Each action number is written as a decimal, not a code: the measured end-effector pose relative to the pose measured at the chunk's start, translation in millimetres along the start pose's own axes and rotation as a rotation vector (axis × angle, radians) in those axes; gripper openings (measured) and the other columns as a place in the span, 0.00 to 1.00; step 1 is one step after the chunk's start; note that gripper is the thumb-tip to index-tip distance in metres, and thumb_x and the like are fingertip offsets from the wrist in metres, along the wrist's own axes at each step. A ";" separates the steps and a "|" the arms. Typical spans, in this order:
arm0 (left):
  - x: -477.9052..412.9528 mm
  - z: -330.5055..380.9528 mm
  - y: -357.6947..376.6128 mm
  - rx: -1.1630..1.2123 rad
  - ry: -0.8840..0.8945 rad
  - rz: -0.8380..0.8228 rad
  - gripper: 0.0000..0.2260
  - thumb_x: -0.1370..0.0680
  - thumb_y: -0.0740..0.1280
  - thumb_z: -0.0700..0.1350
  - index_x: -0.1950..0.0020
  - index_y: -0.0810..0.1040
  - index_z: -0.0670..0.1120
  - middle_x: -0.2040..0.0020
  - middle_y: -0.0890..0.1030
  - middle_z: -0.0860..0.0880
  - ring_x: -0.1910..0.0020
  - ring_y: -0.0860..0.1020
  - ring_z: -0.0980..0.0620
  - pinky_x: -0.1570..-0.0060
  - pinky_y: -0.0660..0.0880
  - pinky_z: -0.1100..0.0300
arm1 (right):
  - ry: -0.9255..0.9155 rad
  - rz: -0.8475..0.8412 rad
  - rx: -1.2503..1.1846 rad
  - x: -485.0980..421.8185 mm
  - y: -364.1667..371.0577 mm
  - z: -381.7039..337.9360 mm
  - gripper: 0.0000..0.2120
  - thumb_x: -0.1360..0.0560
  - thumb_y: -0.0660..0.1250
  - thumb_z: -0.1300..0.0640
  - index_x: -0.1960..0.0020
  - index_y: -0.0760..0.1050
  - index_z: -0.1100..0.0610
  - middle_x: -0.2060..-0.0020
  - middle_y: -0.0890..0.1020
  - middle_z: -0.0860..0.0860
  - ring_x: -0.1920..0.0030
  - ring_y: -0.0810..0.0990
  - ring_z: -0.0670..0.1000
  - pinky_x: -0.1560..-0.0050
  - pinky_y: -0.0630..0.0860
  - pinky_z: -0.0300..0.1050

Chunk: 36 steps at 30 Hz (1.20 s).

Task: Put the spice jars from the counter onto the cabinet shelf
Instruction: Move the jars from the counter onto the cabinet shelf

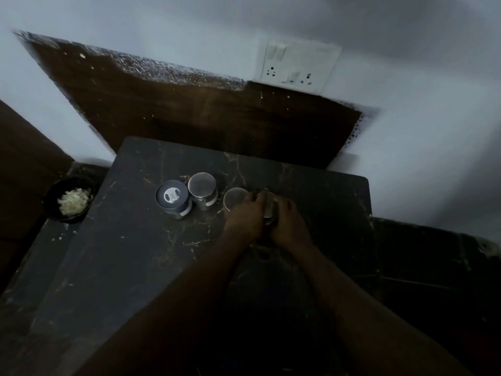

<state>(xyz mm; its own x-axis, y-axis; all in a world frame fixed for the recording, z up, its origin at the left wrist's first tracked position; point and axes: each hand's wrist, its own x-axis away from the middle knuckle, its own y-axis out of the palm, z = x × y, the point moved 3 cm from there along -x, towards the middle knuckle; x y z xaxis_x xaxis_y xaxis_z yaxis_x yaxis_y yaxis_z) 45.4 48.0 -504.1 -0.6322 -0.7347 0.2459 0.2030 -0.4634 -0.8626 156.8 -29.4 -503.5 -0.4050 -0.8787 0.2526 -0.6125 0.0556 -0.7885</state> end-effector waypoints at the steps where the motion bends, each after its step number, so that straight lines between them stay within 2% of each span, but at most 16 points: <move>1: -2.4 1.0 3.3 -0.032 0.000 -0.003 0.39 0.24 0.73 0.49 0.18 0.57 0.50 0.22 0.64 0.43 0.36 0.78 0.38 0.46 0.78 0.47 | -0.009 -0.015 -0.021 -1.1 2.1 3.4 0.36 0.27 0.71 0.43 0.22 0.62 0.45 0.27 0.70 0.52 0.30 0.74 0.55 0.33 0.71 0.50; 4: -5.8 2.8 9.5 -0.091 -0.020 0.020 0.39 0.26 0.75 0.49 0.20 0.60 0.51 0.24 0.66 0.43 0.40 0.80 0.38 0.52 0.81 0.45 | -0.016 -0.031 -0.082 -5.2 5.0 9.2 0.39 0.28 0.73 0.42 0.21 0.60 0.43 0.26 0.69 0.51 0.30 0.74 0.54 0.35 0.69 0.45; 8: -7.5 4.8 7.5 -0.045 -0.014 0.099 0.33 0.23 0.71 0.53 0.21 0.61 0.53 0.27 0.70 0.45 0.44 0.82 0.40 0.55 0.82 0.46 | -0.031 -0.022 -0.076 -4.7 3.9 12.8 0.37 0.27 0.74 0.48 0.22 0.63 0.46 0.26 0.71 0.52 0.31 0.76 0.56 0.35 0.74 0.50; 12: -1.1 10.0 -2.4 0.055 0.041 0.226 0.34 0.24 0.67 0.63 0.21 0.63 0.54 0.28 0.72 0.47 0.45 0.82 0.44 0.59 0.73 0.57 | -0.075 0.060 -0.100 1.9 -10.7 11.4 0.36 0.26 0.73 0.51 0.22 0.63 0.49 0.26 0.70 0.53 0.28 0.72 0.54 0.33 0.69 0.45; 14: 5.2 15.6 -14.7 0.112 0.047 0.332 0.36 0.27 0.65 0.68 0.23 0.65 0.54 0.31 0.75 0.49 0.45 0.81 0.47 0.57 0.73 0.58 | -0.098 0.120 -0.113 7.1 -24.8 4.8 0.36 0.26 0.73 0.51 0.22 0.63 0.52 0.25 0.70 0.53 0.28 0.72 0.54 0.30 0.70 0.46; 17: 13.9 23.6 -43.7 0.216 0.105 0.465 0.37 0.29 0.66 0.71 0.26 0.68 0.54 0.35 0.76 0.52 0.40 0.76 0.52 0.46 0.74 0.57 | -0.161 0.242 -0.169 18.9 -49.0 -14.8 0.35 0.25 0.73 0.50 0.23 0.64 0.54 0.26 0.71 0.53 0.27 0.71 0.52 0.27 0.71 0.53; 21: 34.5 35.1 -103.3 0.448 0.192 0.680 0.34 0.31 0.74 0.64 0.29 0.70 0.54 0.36 0.75 0.56 0.38 0.72 0.56 0.42 0.72 0.60 | -0.253 0.369 -0.241 31.0 -88.9 -67.0 0.32 0.24 0.71 0.45 0.23 0.65 0.51 0.26 0.71 0.50 0.29 0.69 0.44 0.27 0.71 0.50; 23: 46.2 41.7 -139.2 0.572 0.221 0.773 0.34 0.32 0.76 0.61 0.29 0.70 0.54 0.35 0.75 0.57 0.36 0.74 0.56 0.41 0.76 0.56 | -0.316 0.410 -0.323 37.0 -111.5 -101.7 0.34 0.27 0.67 0.42 0.24 0.66 0.50 0.27 0.71 0.47 0.29 0.70 0.43 0.29 0.72 0.47; 25: 59.3 48.3 -181.0 0.647 0.269 0.855 0.33 0.31 0.78 0.59 0.30 0.71 0.54 0.36 0.75 0.57 0.37 0.75 0.56 0.41 0.78 0.52 | -0.389 0.471 -0.377 43.2 -134.2 -139.0 0.35 0.29 0.65 0.40 0.24 0.66 0.50 0.28 0.72 0.47 0.29 0.71 0.46 0.30 0.73 0.46; 26: 66.4 51.6 -203.9 0.663 0.298 0.900 0.32 0.30 0.78 0.59 0.31 0.71 0.54 0.37 0.75 0.57 0.37 0.76 0.56 0.42 0.79 0.51 | -0.432 0.509 -0.395 46.1 -145.4 -158.0 0.35 0.28 0.65 0.41 0.24 0.66 0.51 0.28 0.73 0.48 0.29 0.72 0.48 0.31 0.73 0.48; 28: 78.8 56.9 -250.3 0.670 0.344 0.989 0.30 0.30 0.78 0.58 0.32 0.71 0.56 0.38 0.75 0.58 0.38 0.77 0.56 0.44 0.80 0.53 | -0.534 0.566 -0.449 48.4 -168.7 -194.8 0.34 0.28 0.70 0.50 0.23 0.66 0.52 0.28 0.74 0.50 0.30 0.74 0.50 0.32 0.76 0.53; 30: 92.2 62.7 -295.5 0.686 0.394 1.065 0.31 0.31 0.78 0.57 0.31 0.72 0.54 0.38 0.75 0.57 0.39 0.78 0.55 0.46 0.80 0.55 | -0.635 0.612 -0.538 52.4 -193.7 -232.3 0.36 0.30 0.74 0.57 0.24 0.67 0.52 0.29 0.75 0.50 0.31 0.76 0.50 0.35 0.78 0.55; 34: 115.8 78.2 -374.0 0.697 0.490 1.168 0.31 0.31 0.78 0.57 0.31 0.72 0.55 0.37 0.76 0.58 0.39 0.78 0.53 0.46 0.81 0.53 | -0.737 0.739 -0.552 66.0 -243.8 -297.5 0.36 0.35 0.71 0.44 0.28 0.67 0.44 0.33 0.75 0.40 0.39 0.79 0.40 0.44 0.81 0.41; 36: 124.8 87.3 -411.2 0.700 0.532 1.187 0.31 0.31 0.77 0.58 0.31 0.71 0.56 0.37 0.76 0.57 0.38 0.78 0.54 0.46 0.80 0.54 | -0.800 0.785 -0.549 69.7 -270.5 -324.8 0.35 0.35 0.71 0.44 0.29 0.68 0.45 0.34 0.76 0.42 0.40 0.79 0.41 0.45 0.82 0.41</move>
<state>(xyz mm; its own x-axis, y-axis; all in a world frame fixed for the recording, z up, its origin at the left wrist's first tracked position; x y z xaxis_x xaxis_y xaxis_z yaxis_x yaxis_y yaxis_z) -51.7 103.6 -80.2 -0.0037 -0.6540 -0.7565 0.9998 0.0127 -0.0159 73.7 48.2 -90.5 -0.3813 -0.5496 -0.7434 -0.6725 0.7166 -0.1848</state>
